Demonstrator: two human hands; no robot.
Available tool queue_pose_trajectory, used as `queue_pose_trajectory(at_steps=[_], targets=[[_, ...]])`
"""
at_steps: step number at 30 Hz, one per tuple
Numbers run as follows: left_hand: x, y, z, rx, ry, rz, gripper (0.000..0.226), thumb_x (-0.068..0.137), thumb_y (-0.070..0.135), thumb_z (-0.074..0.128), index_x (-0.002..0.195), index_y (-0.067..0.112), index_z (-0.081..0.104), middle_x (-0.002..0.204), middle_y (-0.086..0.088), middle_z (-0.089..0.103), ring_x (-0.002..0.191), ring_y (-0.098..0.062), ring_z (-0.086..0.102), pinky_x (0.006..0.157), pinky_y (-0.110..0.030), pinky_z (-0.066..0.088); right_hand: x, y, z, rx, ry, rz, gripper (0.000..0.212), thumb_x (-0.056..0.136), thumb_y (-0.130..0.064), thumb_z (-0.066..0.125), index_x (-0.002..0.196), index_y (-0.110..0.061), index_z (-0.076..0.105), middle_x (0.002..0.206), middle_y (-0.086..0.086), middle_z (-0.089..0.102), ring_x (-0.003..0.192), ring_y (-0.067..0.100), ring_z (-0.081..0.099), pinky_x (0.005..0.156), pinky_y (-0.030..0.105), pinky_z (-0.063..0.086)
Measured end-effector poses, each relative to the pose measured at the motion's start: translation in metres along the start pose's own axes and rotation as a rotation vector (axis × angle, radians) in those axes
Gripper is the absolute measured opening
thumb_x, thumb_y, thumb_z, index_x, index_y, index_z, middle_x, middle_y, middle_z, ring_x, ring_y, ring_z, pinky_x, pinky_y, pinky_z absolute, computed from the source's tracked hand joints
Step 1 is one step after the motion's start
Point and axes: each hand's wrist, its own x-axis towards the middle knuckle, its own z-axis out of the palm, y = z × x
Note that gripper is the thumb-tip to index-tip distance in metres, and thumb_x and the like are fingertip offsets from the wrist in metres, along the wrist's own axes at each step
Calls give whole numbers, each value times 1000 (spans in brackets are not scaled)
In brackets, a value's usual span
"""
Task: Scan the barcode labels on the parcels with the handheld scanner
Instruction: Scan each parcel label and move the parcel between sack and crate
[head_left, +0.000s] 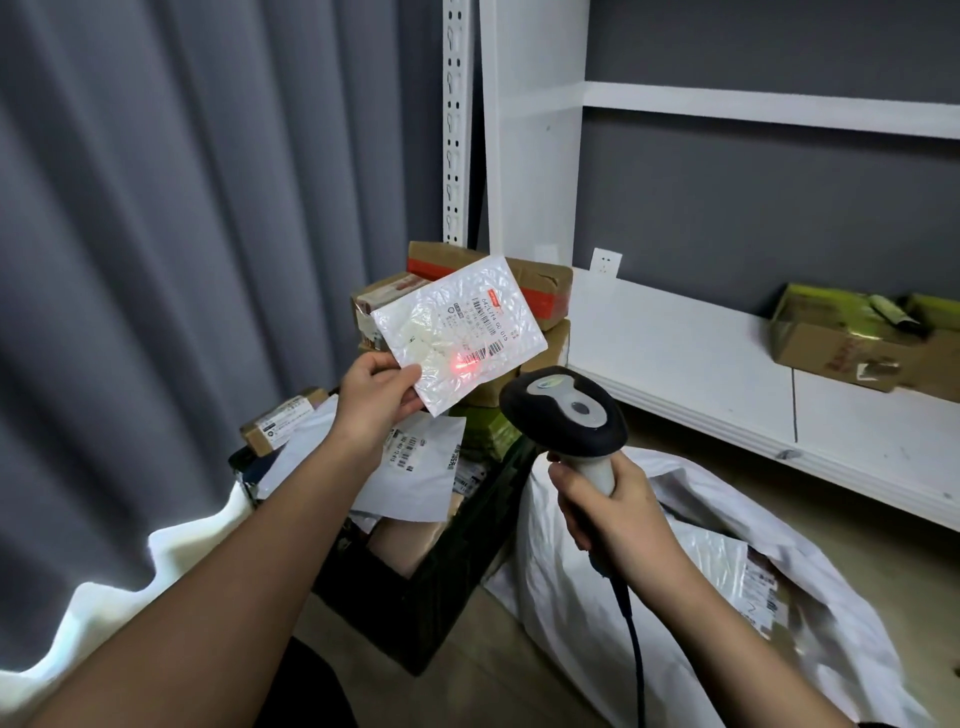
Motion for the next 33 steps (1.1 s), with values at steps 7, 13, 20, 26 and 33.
queue_pose_trajectory(at_steps=[7,13,20,26,33], targets=[[0,-1,0,3,-6,-12,10,92,3,59,95,11,53,99,-6,69,85,-18,70,66,-23,59,-2,-3,-5,-33,-10,9,15,95,-13,60,96,0,53,48,0,43,37,10,34,37,16,27],[-3,1,0,-6,-9,-14,11,92,3,59,93,12,53,98,-7,68,85,-17,69,65,-22,59,-3,-3,-1,-13,-23,13,10,95,-10,60,96,-1,55,49,1,42,37,9,34,36,14,26],[-4,3,0,-9,-15,-18,10,92,3,59,92,12,53,94,-3,68,83,-16,69,66,-22,59,0,-1,-1,-2,-13,16,13,95,-10,59,97,3,53,46,-1,41,36,9,33,35,14,26],[-8,3,0,4,-25,-30,10,92,3,58,94,11,53,94,-2,68,82,-15,69,64,-21,59,0,2,-4,18,-12,22,10,95,-12,61,88,-15,53,49,-1,44,38,10,35,37,16,27],[-20,-9,22,118,-108,-97,14,93,4,59,106,5,53,90,-4,65,70,-9,67,54,-16,55,4,7,-38,67,146,26,13,95,-17,59,90,-22,48,50,2,44,37,12,34,38,19,24]])
